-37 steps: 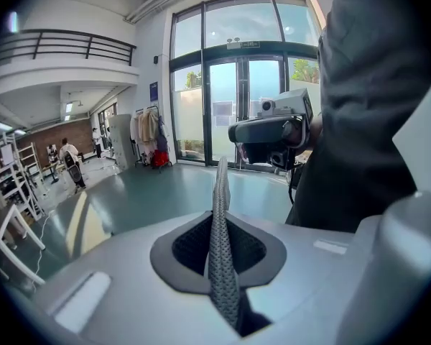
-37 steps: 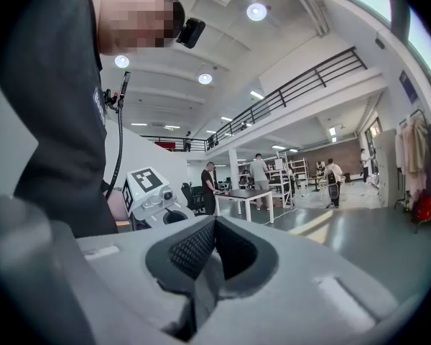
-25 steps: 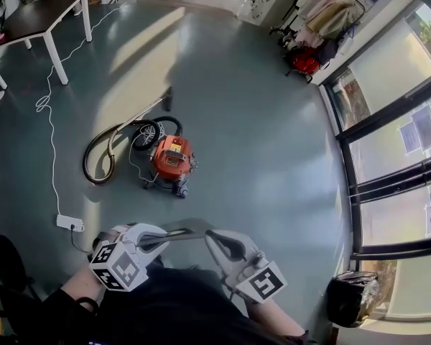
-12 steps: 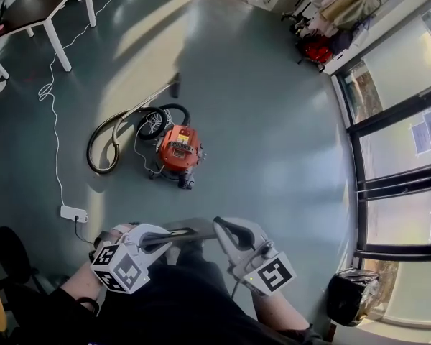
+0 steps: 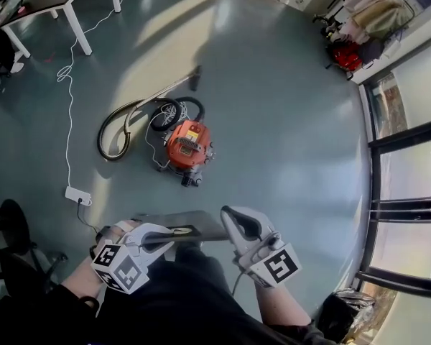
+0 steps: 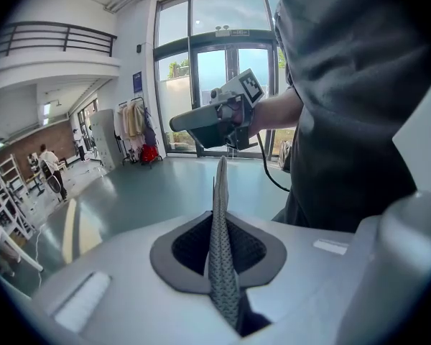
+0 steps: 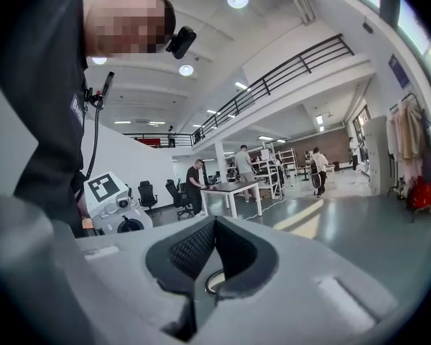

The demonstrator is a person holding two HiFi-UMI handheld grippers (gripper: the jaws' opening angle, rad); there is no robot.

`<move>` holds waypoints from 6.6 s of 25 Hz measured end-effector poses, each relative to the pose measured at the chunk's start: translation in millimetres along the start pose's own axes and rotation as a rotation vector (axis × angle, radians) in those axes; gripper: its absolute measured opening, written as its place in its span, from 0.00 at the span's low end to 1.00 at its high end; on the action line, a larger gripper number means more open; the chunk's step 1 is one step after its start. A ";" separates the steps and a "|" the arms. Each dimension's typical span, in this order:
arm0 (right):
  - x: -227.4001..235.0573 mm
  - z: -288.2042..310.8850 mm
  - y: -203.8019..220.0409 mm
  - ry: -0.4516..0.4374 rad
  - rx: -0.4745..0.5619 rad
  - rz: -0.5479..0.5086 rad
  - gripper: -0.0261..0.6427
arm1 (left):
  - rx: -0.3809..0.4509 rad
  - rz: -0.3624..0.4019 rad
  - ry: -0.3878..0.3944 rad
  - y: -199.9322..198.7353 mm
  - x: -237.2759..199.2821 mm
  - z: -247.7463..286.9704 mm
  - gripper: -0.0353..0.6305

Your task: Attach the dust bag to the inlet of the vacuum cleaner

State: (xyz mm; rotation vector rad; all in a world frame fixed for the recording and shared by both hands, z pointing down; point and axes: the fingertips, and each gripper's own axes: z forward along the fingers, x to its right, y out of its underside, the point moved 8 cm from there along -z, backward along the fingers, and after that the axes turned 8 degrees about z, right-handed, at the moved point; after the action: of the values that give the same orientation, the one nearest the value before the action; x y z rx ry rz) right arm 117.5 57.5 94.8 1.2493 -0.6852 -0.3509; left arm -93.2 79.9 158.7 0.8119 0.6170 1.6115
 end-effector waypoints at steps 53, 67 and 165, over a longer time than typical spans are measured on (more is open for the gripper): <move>179.7 114.8 290.0 0.071 -0.152 0.059 0.03 | 0.002 0.015 0.121 256.1 -36.8 265.3 0.12; 214.9 145.5 375.3 0.079 -0.164 -0.005 0.03 | 0.055 0.031 0.152 341.3 -26.6 332.5 0.11; 324.5 299.9 425.6 -0.196 -0.454 -0.469 0.25 | 0.053 -0.126 0.025 404.9 -72.5 380.0 0.21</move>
State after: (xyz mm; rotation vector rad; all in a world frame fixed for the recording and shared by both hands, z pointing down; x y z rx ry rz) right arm 117.4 -232.2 635.6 0.9327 -0.4337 -0.9708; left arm -37.8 -82.9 691.6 0.7767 0.7174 1.4981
